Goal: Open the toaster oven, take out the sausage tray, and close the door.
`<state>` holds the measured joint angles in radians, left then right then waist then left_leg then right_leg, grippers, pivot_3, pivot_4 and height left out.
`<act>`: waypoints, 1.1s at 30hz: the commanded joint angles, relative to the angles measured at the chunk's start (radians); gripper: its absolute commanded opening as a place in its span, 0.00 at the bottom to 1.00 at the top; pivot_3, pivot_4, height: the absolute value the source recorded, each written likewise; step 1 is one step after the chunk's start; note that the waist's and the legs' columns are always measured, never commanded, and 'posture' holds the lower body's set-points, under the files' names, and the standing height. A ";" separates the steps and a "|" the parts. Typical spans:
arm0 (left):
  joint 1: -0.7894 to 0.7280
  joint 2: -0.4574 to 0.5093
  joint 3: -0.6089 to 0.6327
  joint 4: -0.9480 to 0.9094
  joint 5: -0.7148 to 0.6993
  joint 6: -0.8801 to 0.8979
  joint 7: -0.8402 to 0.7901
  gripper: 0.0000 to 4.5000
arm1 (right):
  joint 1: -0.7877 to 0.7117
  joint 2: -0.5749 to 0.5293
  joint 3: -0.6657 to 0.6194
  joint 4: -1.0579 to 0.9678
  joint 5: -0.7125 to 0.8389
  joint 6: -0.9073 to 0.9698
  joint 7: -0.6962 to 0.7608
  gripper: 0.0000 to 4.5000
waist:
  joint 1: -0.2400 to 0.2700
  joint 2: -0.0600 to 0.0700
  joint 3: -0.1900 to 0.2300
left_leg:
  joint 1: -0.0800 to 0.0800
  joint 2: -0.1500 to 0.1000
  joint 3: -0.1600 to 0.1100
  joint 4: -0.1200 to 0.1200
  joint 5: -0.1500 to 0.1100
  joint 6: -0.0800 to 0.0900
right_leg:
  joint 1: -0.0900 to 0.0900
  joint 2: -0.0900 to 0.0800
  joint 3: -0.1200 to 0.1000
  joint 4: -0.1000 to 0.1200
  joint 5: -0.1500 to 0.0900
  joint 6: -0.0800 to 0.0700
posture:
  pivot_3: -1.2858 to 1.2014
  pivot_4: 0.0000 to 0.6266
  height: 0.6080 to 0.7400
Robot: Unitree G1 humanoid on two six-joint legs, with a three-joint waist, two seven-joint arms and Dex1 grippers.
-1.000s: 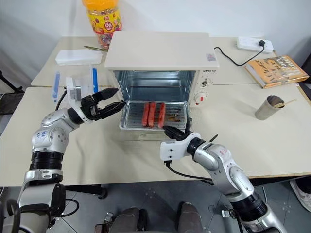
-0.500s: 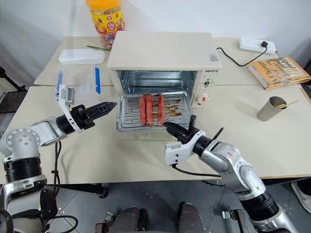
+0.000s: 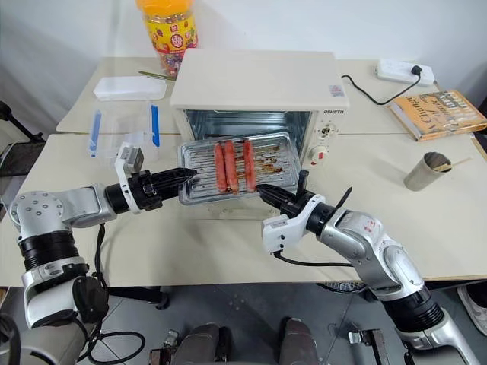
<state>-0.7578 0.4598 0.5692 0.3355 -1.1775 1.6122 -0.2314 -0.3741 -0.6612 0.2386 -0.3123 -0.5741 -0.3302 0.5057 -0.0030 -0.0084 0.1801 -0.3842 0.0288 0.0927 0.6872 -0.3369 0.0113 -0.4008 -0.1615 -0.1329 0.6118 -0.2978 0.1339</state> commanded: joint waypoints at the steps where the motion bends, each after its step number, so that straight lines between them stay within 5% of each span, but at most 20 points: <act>1: -0.006 0.004 -0.014 0.020 -0.109 0.002 0.041 0.35 | -0.023 0.013 -0.017 -0.040 0.038 -0.022 -0.001 0.01 | -0.001 0.000 0.000 | 0.000 0.000 0.000 0.000 0.000 0.000 | 0.000 0.000 0.000 0.000 0.000 0.000 | 0.52 0.24 1.00; 6: 0.009 -0.010 0.001 0.057 -0.251 0.002 0.150 0.02 | -0.021 0.017 -0.003 -0.032 0.078 -0.041 0.036 0.01 | -0.001 0.000 0.000 | 0.000 0.000 0.000 0.000 0.000 0.000 | 0.000 0.000 0.000 0.000 0.000 0.000 | 0.52 0.24 1.00; 12: 0.068 -0.010 0.019 0.047 -0.476 -0.043 0.326 0.01 | -0.010 0.033 -0.010 -0.024 0.190 -0.010 0.094 0.01 | -0.002 0.000 0.000 | 0.001 0.000 -0.001 0.000 0.000 0.000 | 0.000 0.000 0.001 0.001 0.000 0.000 | 0.52 0.24 1.00; 17: 0.217 0.027 -0.068 -0.080 -0.775 -0.208 0.493 0.00 | -0.005 0.030 -0.030 -0.017 0.255 0.002 0.125 0.33 | -0.002 0.000 0.000 | 0.008 0.000 -0.002 -0.003 0.000 0.000 | 0.004 -0.001 0.004 0.001 0.000 0.000 | 0.52 0.24 1.00; 23: 0.415 0.057 0.043 -0.232 -0.795 -0.260 0.374 0.00 | 0.072 -0.013 -0.135 0.037 0.439 -0.008 0.167 0.73 | 0.001 -0.001 0.000 | 0.012 0.000 -0.001 -0.003 0.000 0.000 | 0.009 -0.001 0.004 -0.001 0.000 0.000 | 0.52 0.24 1.00; 27: 0.599 0.106 0.123 -0.317 -0.795 -0.276 0.252 0.00 | 0.131 -0.047 -0.219 0.108 0.628 0.039 0.244 0.69 | -0.004 -0.001 -0.001 | 0.013 0.000 0.002 -0.005 -0.001 0.000 | 0.008 0.000 0.006 -0.002 0.000 0.000 | 0.52 0.24 1.00; 33: 0.858 0.036 0.261 -0.444 -0.795 -0.382 0.161 0.00 | 0.155 -0.039 -0.319 0.222 0.890 0.138 0.362 0.28 | 0.001 -0.001 -0.001 | 0.014 0.002 0.003 -0.004 -0.001 0.000 | 0.009 0.000 0.007 -0.002 -0.001 -0.001 | 0.52 0.24 1.00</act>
<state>0.0822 0.5031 0.7863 -0.0520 -1.9368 1.2571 -0.0298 -0.2120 -0.7027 -0.0320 -0.1033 0.2594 -0.2128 0.8560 -0.0025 -0.0095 0.1794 -0.3698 0.0303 0.0953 0.6829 -0.3382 0.0105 -0.3916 -0.1616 -0.1256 0.6100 -0.2984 0.1328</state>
